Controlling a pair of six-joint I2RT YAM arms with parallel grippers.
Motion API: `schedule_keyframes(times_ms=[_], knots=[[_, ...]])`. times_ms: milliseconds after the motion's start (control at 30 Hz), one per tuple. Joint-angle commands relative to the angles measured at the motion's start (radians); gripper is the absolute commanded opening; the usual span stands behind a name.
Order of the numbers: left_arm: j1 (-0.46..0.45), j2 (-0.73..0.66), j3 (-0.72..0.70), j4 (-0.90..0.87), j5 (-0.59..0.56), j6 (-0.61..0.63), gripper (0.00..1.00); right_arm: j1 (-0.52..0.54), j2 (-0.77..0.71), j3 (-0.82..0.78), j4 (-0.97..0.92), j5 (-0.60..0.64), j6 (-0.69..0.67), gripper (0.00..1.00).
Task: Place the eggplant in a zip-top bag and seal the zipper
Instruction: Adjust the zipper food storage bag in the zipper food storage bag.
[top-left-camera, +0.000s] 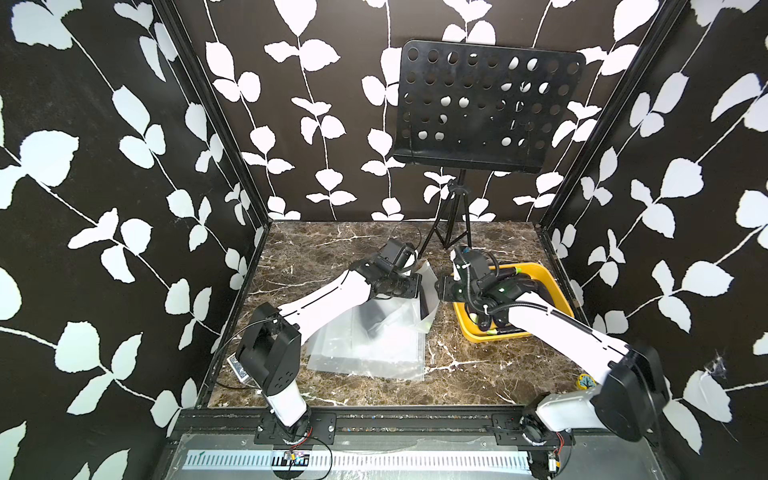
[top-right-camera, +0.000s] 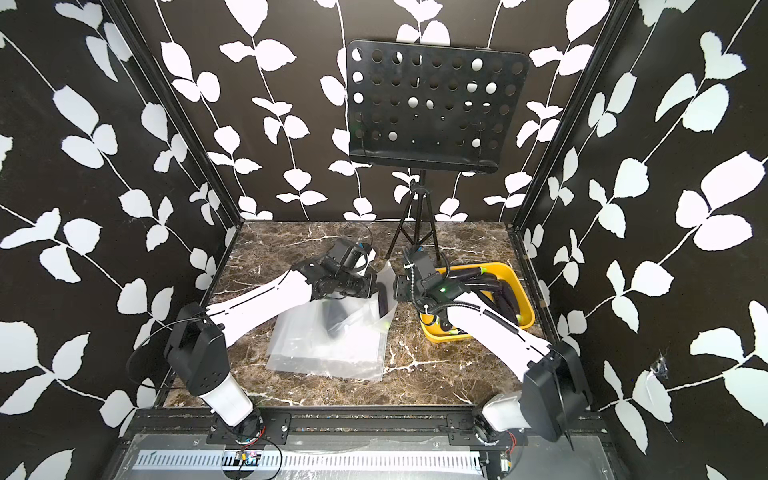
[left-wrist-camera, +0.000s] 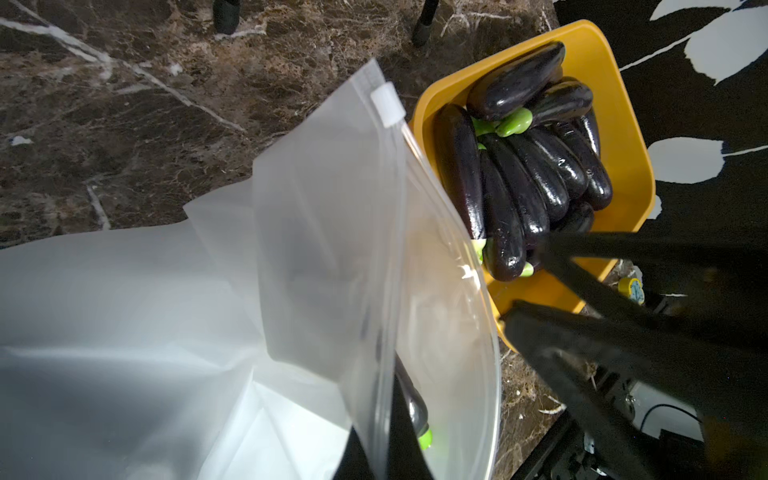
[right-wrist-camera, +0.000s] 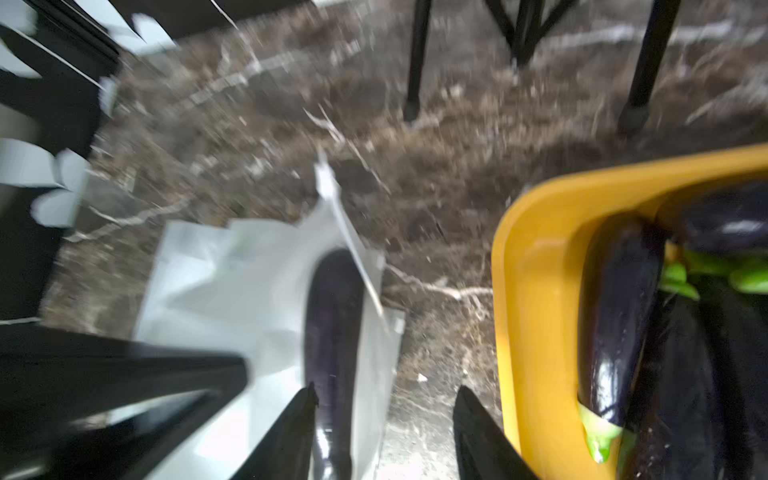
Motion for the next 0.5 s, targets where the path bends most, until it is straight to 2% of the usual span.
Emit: schedule_keyframes(times_ms=[0,33,133,200,333,467], knots=[[-0.002,-0.033,-0.006,0.009,0.000,0.017,0.00,0.002,0.032,-0.031,0.045,-0.030,0.011,0.48],[-0.002,-0.035,-0.007,0.009,0.000,0.017,0.00,0.002,0.048,-0.036,0.063,-0.049,0.015,0.42],[-0.002,-0.041,-0.006,0.004,-0.006,0.022,0.00,0.006,0.065,-0.036,0.101,-0.107,0.034,0.15],[0.000,-0.055,0.009,-0.029,-0.044,0.050,0.00,0.011,0.032,-0.015,0.104,-0.098,0.034,0.04],[0.023,-0.132,0.059,-0.118,-0.151,0.126,0.00,0.024,-0.035,0.116,0.088,-0.103,-0.008,0.00],[0.044,-0.228,0.082,-0.161,-0.172,0.158,0.00,0.045,0.029,0.271,0.104,-0.208,-0.016,0.00]])
